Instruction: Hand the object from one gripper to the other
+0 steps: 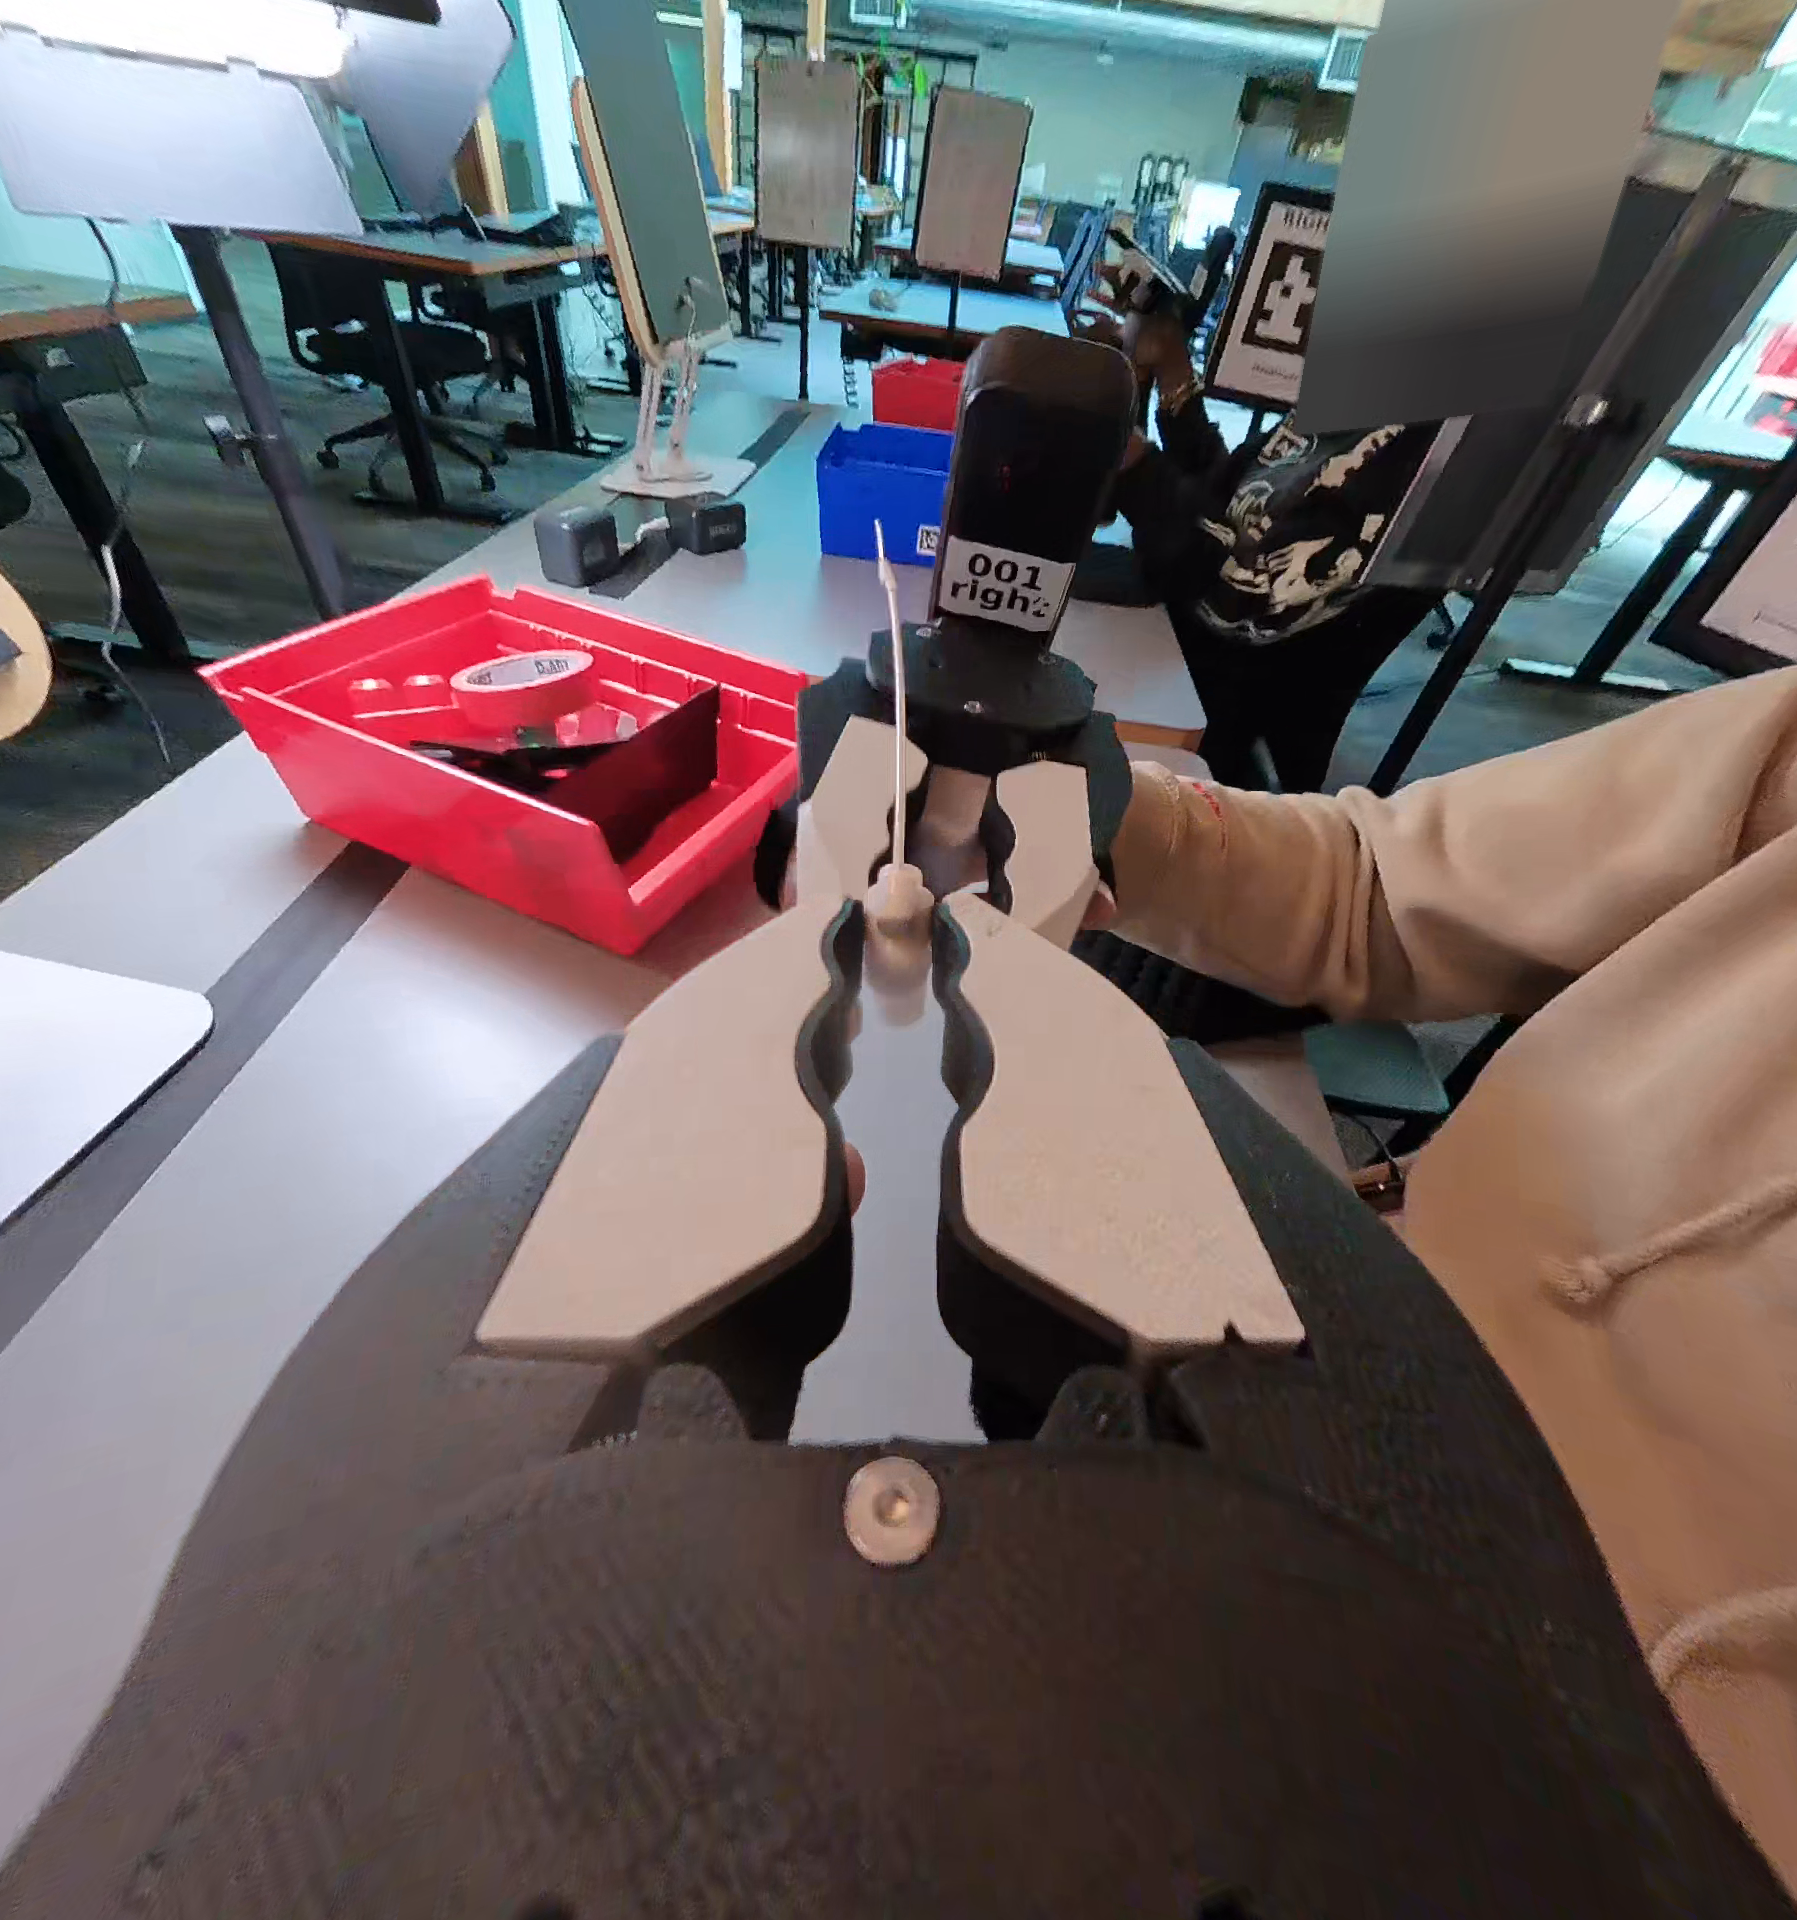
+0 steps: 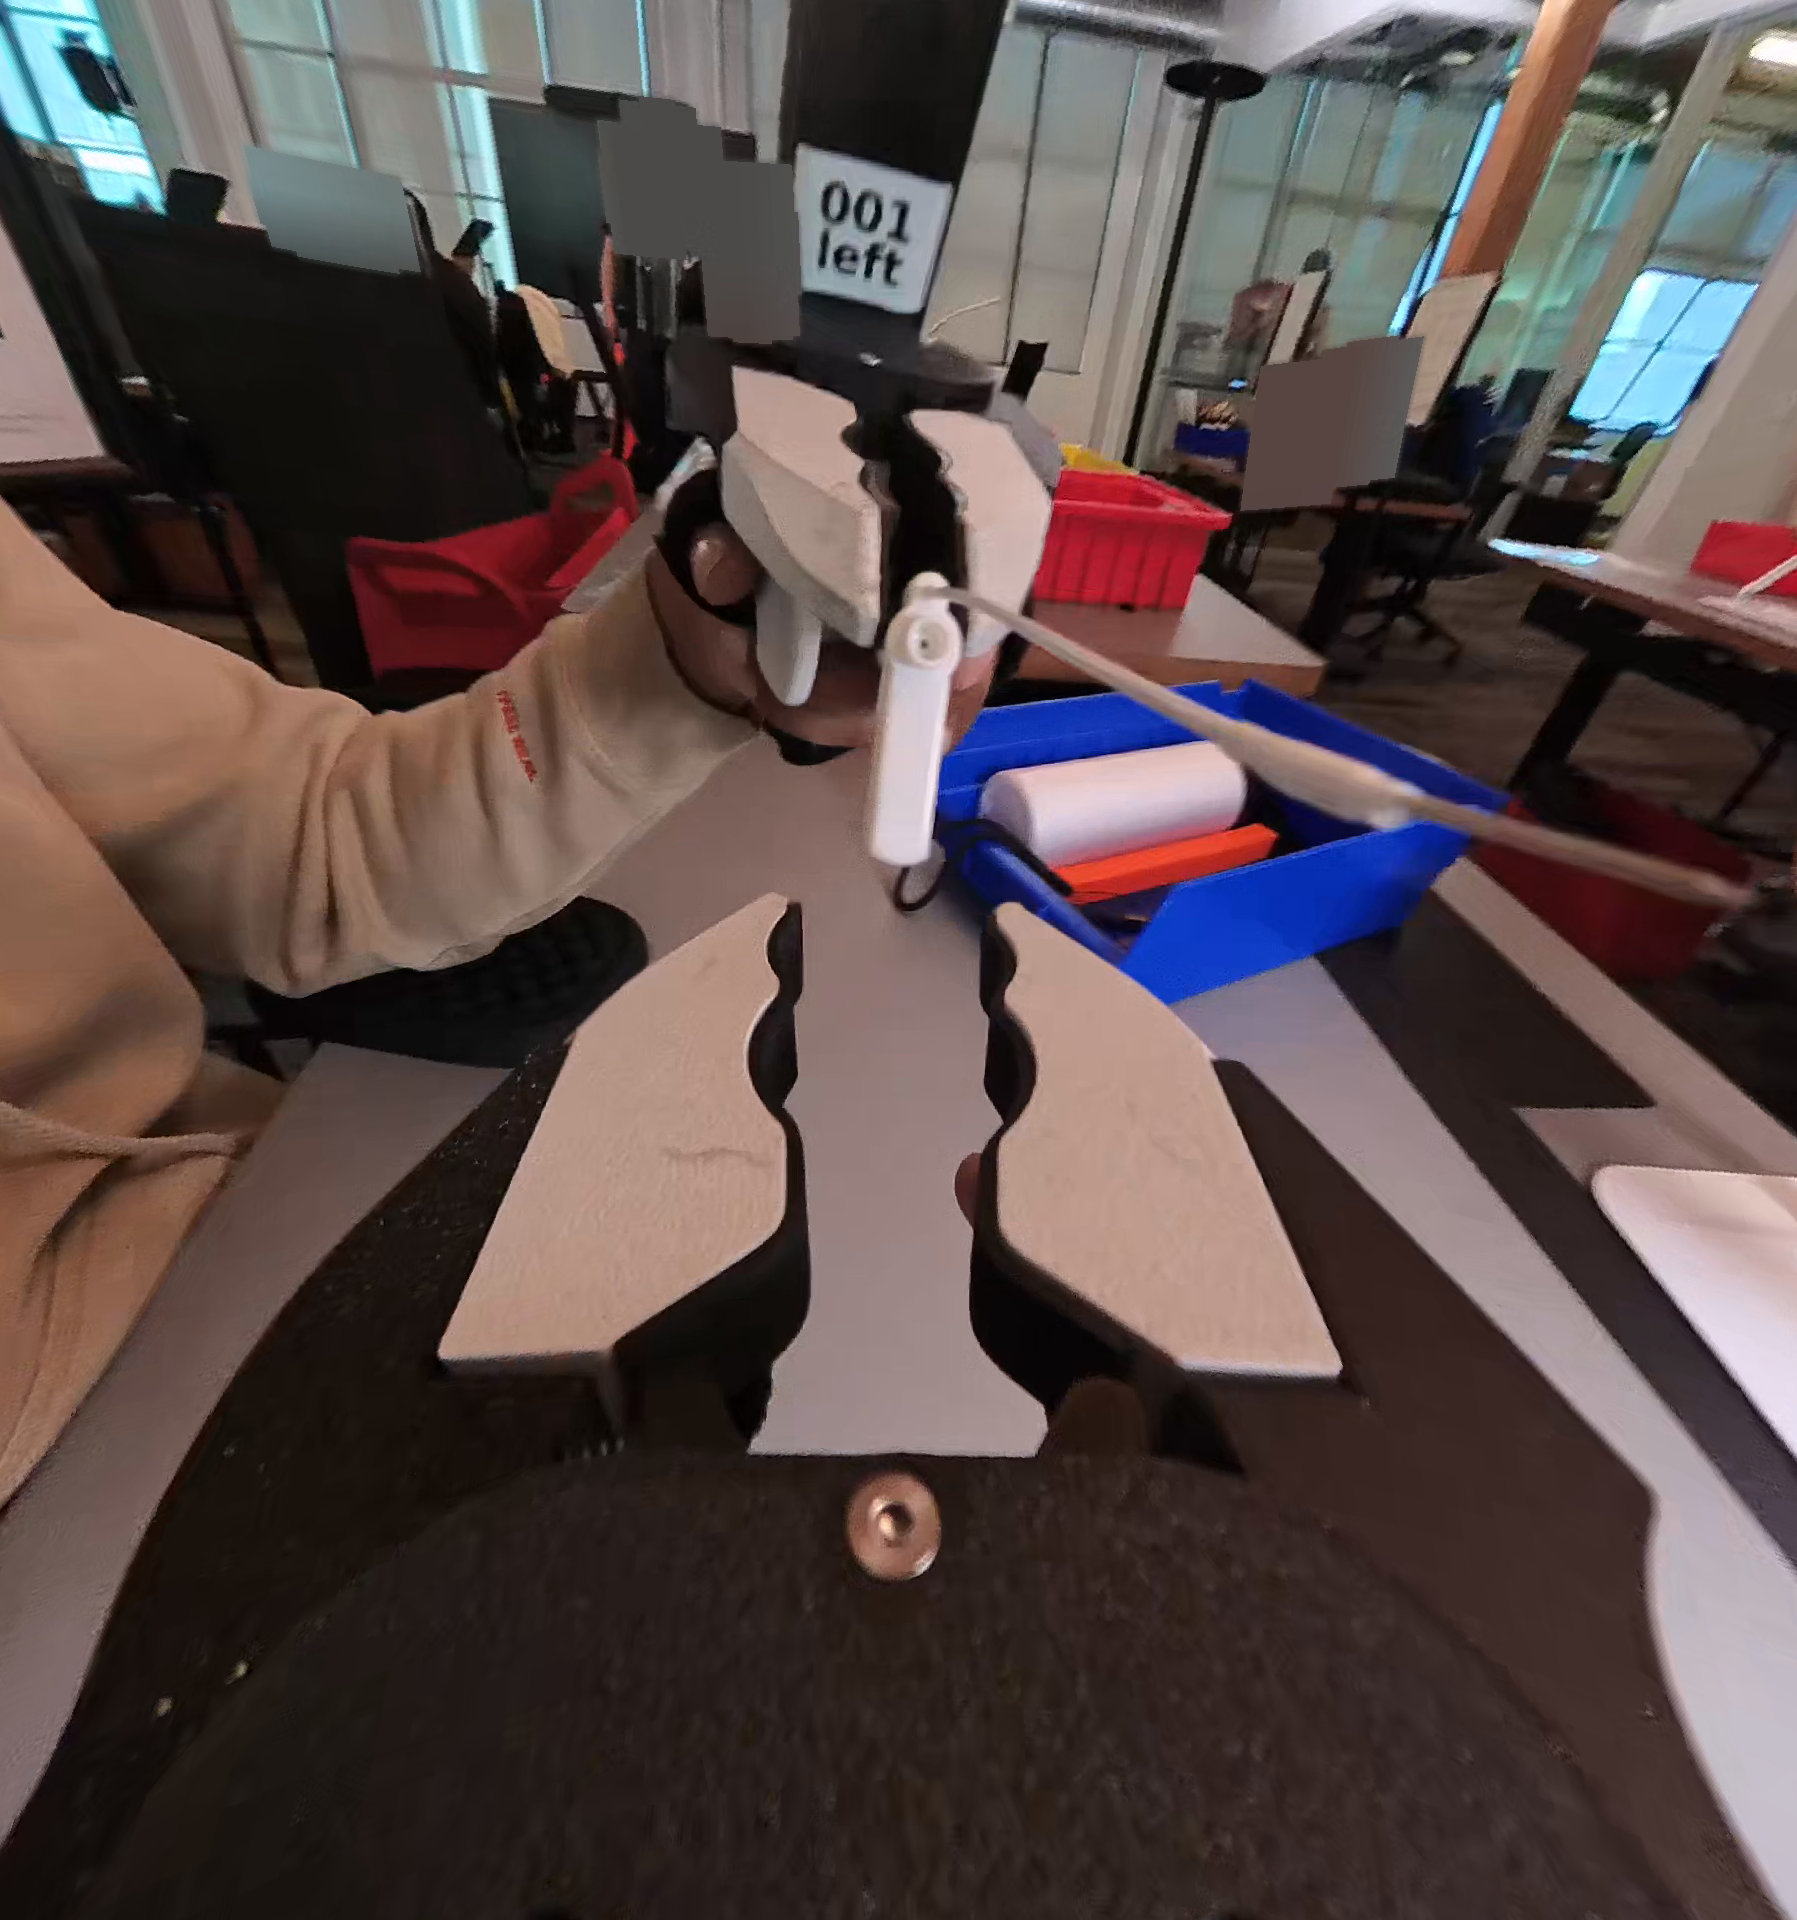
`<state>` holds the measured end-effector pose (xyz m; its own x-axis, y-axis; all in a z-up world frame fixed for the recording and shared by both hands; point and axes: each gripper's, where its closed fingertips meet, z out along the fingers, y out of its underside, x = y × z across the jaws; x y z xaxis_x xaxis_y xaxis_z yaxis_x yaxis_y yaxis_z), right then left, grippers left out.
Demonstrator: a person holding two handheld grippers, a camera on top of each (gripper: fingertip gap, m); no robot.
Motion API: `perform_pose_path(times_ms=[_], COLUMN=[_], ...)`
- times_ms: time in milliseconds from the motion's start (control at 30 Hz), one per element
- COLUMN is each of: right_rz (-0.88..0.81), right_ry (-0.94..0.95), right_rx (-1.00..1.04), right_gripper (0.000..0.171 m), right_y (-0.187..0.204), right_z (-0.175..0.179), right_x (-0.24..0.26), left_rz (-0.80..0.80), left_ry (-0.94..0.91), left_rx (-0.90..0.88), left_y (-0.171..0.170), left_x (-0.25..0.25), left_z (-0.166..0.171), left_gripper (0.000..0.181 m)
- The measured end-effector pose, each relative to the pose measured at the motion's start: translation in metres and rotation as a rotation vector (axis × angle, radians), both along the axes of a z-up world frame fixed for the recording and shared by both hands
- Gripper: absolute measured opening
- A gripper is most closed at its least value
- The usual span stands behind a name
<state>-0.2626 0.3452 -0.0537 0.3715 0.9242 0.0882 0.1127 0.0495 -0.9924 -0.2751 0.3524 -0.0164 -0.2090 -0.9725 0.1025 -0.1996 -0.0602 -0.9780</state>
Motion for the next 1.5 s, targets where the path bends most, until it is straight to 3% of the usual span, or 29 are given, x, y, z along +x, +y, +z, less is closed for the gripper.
perform_pose_path(times_ms=[100,167,333,467,500,667,733,800,867,967,1000,1233,1333,1400,1500], right_rz=[0.032,0.008,-0.002,0.006,-0.001,-0.007,-0.031,-0.031,-0.039,-0.02,0.001,0.0,0.009,-0.001,-0.028], right_ry=[0.028,0.066,0.223,0.306,0.301,0.213,0.128,0.175,0.278,0.251,0.24,0.195,0.12,0.041,-0.023], right_rx=[-0.025,0.0,-0.004,0.012,0.017,-0.019,0.007,0.012,0.022,0.002,0.01,0.019,0.005,0.005,0.011], right_gripper=[0.031,0.013,0.012,0.012,0.012,0.012,0.03,0.037,0.033,0.026,0.013,0.012,0.012,0.012,0.012], right_y=[0.0,0.004,0.005,0.001,0.001,0.003,0.007,0.006,0.005,0.003,0.0,0.0,0.001,0.001,0.003], right_z=[-0.009,-0.005,0.019,0.033,0.033,0.022,0.014,0.024,0.04,0.034,0.032,0.028,0.013,0.001,-0.004], right_x=[-0.019,-0.02,-0.009,-0.005,-0.006,-0.009,-0.002,0.009,0.018,0.01,0.007,0.013,0.001,-0.007,-0.006], left_rz=[-0.027,-0.032,-0.009,-0.034,-0.035,-0.031,-0.03,-0.029,-0.056,-0.073,-0.068,-0.055,-0.055,-0.051,-0.036], left_ry=[0.03,0.016,-0.185,-0.17,-0.182,-0.147,-0.134,-0.104,-0.064,-0.019,-0.017,-0.132,-0.017,0.037,0.044], left_rx=[0.006,0.0,0.002,0.011,0.011,0.032,0.019,0.011,0.005,0.014,0.024,0.02,0.07,0.096,0.099], left_y=[-0.007,-0.008,-0.006,-0.017,-0.018,-0.014,-0.012,-0.009,-0.012,-0.018,-0.018,-0.013,-0.016,-0.016,-0.013], left_x=[0.007,0.01,0.012,0.029,0.031,0.031,0.028,0.026,0.028,0.036,0.037,0.013,0.02,0.025,0.026], left_z=[-0.008,-0.006,0.016,0.005,0.005,-0.001,-0.001,-0.005,-0.013,-0.024,-0.025,0.005,-0.016,-0.027,-0.027], left_gripper=[0.013,0.013,0.022,0.022,0.013,0.012,0.012,0.012,0.012,0.012,0.012,0.019,0.019,0.007,0.007])
